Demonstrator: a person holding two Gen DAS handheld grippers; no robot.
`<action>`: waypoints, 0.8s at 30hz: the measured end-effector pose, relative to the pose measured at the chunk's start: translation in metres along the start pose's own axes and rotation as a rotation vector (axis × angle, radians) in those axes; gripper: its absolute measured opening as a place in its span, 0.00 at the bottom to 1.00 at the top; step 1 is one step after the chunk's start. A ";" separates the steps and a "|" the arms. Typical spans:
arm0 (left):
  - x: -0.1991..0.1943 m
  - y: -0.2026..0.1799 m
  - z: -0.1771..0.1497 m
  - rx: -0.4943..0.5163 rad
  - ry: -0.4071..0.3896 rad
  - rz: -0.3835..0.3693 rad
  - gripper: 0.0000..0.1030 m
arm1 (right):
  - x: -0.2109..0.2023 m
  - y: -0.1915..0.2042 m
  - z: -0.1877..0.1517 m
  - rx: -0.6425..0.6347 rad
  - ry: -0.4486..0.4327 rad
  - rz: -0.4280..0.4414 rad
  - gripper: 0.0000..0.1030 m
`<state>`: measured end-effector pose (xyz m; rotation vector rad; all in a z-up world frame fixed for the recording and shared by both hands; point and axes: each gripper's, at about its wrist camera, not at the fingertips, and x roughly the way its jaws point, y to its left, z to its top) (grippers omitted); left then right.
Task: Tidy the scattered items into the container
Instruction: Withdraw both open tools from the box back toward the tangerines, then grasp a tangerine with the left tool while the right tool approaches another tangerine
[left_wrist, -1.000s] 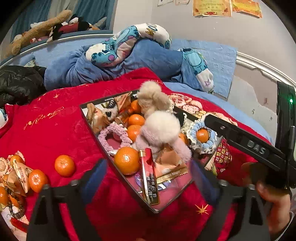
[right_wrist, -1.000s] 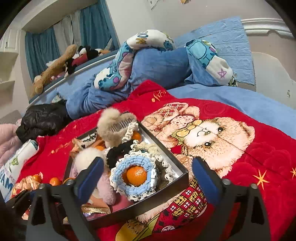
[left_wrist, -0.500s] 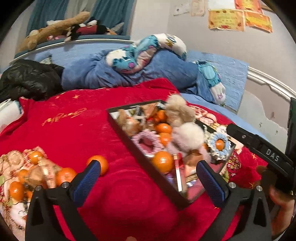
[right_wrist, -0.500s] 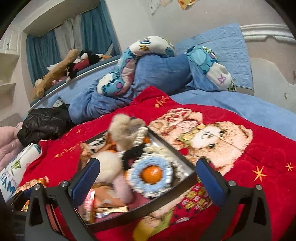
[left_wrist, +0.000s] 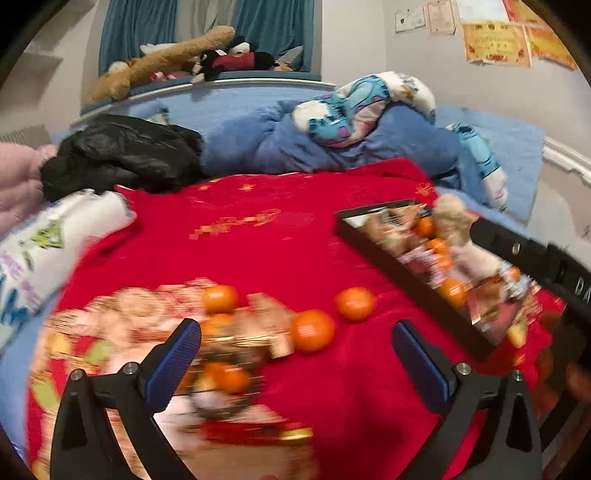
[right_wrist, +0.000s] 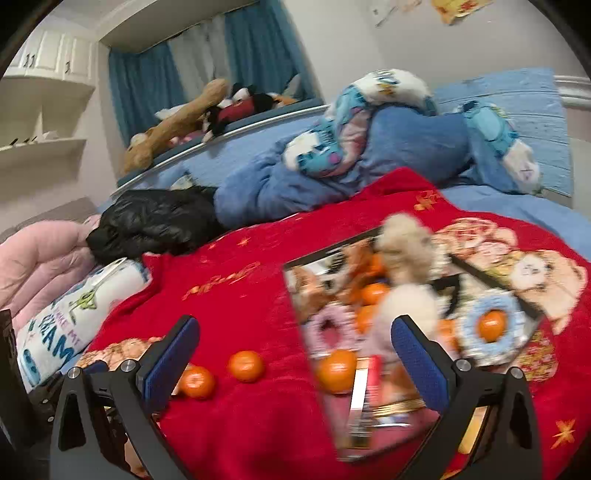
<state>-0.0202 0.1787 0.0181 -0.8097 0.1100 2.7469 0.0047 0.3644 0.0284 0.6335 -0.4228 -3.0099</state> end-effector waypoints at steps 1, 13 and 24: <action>-0.002 0.010 -0.003 0.013 0.005 0.013 1.00 | 0.005 0.007 -0.001 0.000 0.010 0.014 1.00; 0.019 0.115 -0.035 -0.090 0.156 0.044 1.00 | 0.066 0.066 -0.025 -0.072 0.156 0.114 1.00; 0.056 0.120 -0.047 -0.101 0.288 0.051 0.62 | 0.080 0.044 -0.032 -0.002 0.225 0.107 1.00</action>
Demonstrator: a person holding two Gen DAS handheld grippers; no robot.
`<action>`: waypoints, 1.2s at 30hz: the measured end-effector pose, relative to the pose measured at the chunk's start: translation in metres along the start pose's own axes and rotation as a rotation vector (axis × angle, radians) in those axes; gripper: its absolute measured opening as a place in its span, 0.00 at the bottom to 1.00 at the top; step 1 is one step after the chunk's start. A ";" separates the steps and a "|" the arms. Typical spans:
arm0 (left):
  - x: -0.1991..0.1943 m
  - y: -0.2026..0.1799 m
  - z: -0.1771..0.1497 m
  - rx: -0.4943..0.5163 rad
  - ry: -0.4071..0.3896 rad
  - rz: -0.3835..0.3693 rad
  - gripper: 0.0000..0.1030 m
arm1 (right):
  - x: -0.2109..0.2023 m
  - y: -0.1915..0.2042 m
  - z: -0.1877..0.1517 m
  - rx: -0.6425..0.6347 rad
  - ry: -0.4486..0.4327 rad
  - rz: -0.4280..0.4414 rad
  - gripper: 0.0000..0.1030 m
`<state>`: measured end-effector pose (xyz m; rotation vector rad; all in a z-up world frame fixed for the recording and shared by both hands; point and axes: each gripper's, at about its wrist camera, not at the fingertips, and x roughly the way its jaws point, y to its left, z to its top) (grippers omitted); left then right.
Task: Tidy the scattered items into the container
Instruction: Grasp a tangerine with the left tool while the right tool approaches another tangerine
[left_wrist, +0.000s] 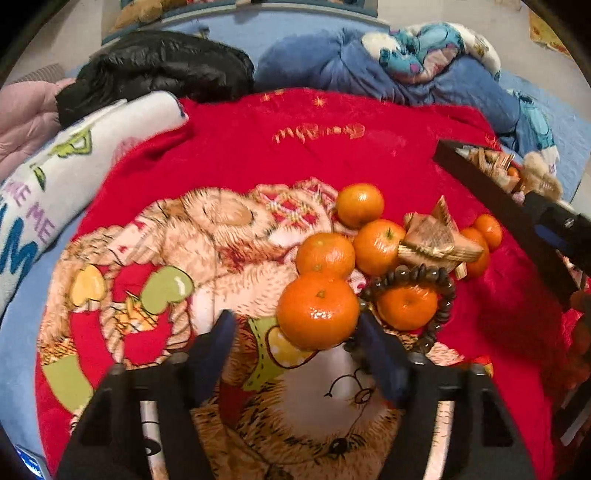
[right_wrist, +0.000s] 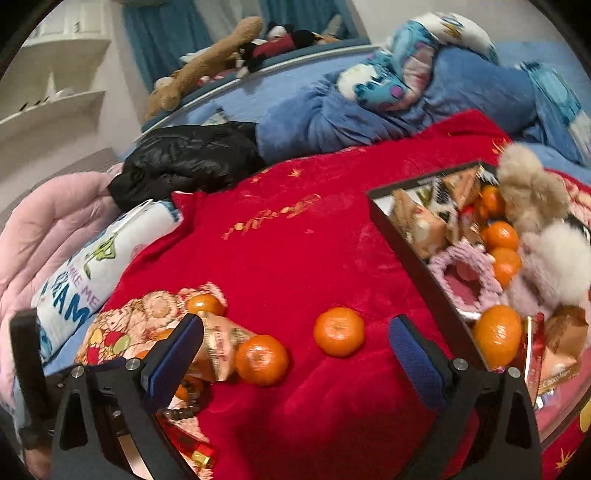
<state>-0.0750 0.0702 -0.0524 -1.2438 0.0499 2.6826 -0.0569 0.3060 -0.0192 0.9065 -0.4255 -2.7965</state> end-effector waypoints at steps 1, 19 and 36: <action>0.000 0.001 0.001 -0.003 -0.008 -0.006 0.58 | -0.001 -0.003 0.000 0.014 0.004 0.016 1.00; -0.027 0.006 -0.004 -0.009 -0.067 -0.035 0.42 | 0.029 0.033 -0.015 -0.123 0.080 0.061 0.89; -0.039 0.022 -0.007 -0.057 -0.086 0.003 0.42 | 0.058 0.015 -0.020 -0.059 0.206 0.051 0.78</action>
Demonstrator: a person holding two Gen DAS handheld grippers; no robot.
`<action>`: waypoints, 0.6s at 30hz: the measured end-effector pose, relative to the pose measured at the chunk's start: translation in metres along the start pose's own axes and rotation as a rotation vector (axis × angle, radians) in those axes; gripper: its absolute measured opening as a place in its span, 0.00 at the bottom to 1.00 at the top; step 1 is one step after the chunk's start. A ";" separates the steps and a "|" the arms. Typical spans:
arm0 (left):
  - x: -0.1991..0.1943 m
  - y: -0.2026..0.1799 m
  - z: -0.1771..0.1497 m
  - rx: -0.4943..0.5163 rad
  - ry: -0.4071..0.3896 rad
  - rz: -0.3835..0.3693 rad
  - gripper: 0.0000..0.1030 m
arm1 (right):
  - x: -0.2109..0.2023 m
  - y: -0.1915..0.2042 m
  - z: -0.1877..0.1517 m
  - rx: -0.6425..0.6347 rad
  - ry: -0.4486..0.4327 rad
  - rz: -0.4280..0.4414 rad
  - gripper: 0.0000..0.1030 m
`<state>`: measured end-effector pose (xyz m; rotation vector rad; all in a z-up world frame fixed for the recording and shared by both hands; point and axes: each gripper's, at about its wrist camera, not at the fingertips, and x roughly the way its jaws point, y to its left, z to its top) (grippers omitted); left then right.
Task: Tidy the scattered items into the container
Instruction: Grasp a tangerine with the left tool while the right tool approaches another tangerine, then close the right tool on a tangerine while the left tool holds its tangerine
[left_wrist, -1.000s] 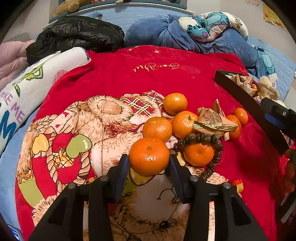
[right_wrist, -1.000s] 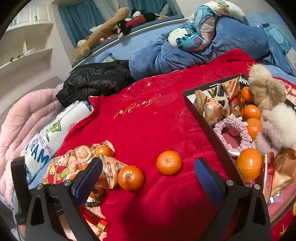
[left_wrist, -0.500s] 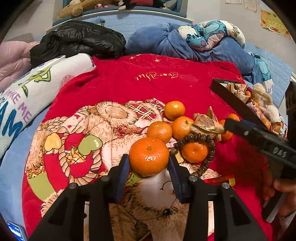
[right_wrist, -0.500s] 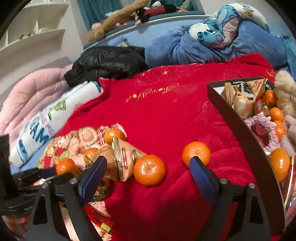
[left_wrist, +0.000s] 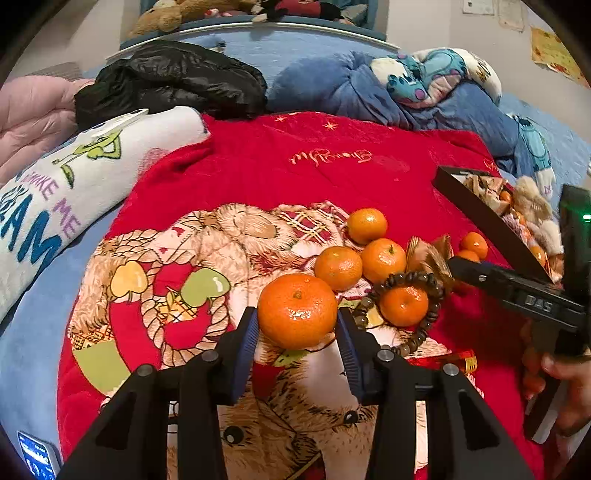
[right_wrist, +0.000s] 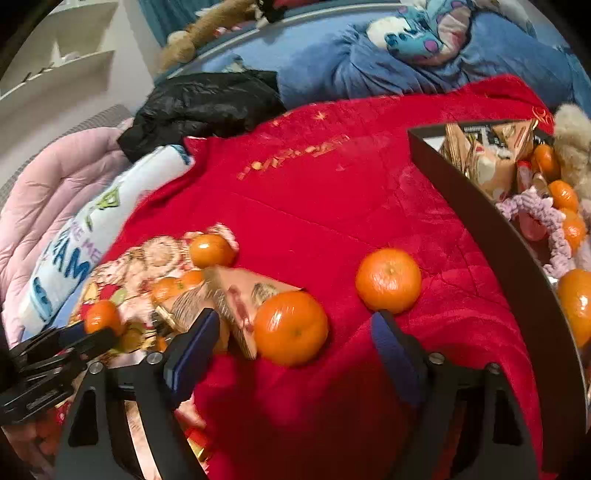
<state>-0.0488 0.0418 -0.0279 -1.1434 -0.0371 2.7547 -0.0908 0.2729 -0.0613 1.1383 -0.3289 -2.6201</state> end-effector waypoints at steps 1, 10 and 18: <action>0.000 0.001 0.000 -0.009 -0.003 0.002 0.42 | 0.001 -0.001 0.001 0.007 0.001 0.001 0.76; -0.012 0.004 0.002 -0.027 -0.051 0.018 0.42 | 0.002 0.010 0.000 -0.040 0.007 -0.052 0.42; -0.013 0.009 0.005 -0.038 -0.056 0.020 0.42 | -0.005 0.013 -0.003 -0.053 -0.012 -0.103 0.34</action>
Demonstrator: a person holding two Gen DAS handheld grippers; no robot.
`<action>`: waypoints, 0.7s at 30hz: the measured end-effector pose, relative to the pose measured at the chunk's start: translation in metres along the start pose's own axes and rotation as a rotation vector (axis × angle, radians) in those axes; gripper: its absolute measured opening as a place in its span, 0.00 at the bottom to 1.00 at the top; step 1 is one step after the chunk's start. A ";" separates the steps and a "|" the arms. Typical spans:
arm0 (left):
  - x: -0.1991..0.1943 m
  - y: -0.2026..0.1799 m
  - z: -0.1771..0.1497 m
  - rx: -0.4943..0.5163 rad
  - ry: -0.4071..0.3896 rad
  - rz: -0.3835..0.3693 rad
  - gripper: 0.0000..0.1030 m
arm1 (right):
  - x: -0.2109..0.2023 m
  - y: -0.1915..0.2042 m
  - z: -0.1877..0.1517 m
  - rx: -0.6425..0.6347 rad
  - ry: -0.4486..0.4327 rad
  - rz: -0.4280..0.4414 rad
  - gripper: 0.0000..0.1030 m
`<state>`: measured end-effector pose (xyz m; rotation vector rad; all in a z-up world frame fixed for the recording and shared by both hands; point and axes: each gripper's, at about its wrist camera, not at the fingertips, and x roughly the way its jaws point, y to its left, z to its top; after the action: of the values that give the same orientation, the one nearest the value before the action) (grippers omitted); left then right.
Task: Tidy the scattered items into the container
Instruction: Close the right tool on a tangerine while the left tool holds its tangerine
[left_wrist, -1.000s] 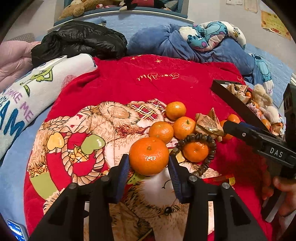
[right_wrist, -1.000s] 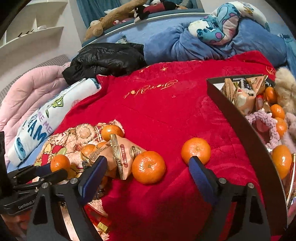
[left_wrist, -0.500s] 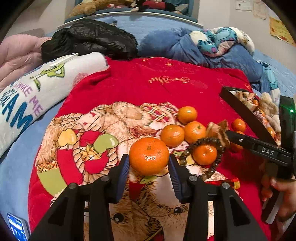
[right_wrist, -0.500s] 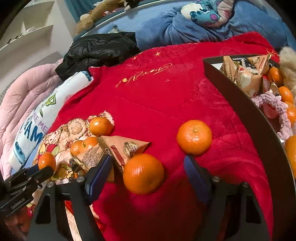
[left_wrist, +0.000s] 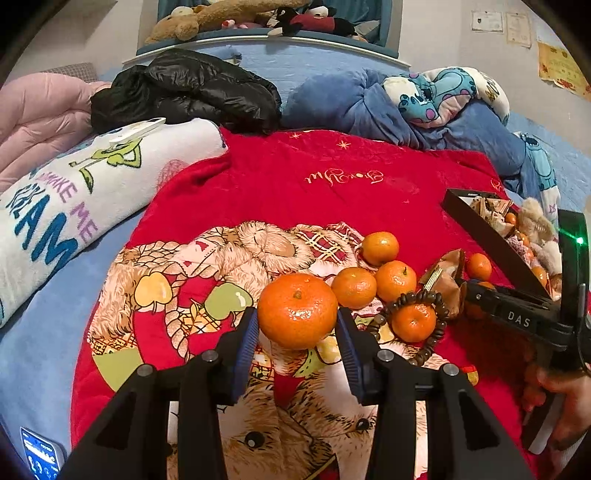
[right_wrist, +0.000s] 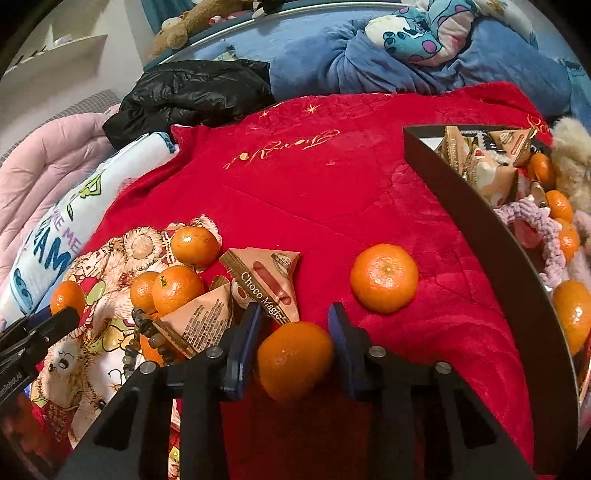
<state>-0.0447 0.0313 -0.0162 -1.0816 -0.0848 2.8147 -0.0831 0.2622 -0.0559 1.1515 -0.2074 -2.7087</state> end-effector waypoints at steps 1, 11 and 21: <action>-0.001 0.000 0.000 -0.004 -0.002 -0.003 0.42 | -0.002 0.001 0.000 -0.002 -0.007 -0.007 0.34; -0.012 -0.005 0.000 0.000 -0.038 -0.008 0.42 | -0.027 0.010 -0.004 -0.020 -0.069 -0.045 0.34; -0.019 -0.008 0.002 -0.027 -0.032 -0.038 0.42 | -0.059 0.014 0.000 0.016 -0.153 0.017 0.34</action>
<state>-0.0310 0.0361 -0.0013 -1.0295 -0.1455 2.8057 -0.0410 0.2616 -0.0122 0.9421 -0.2598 -2.7862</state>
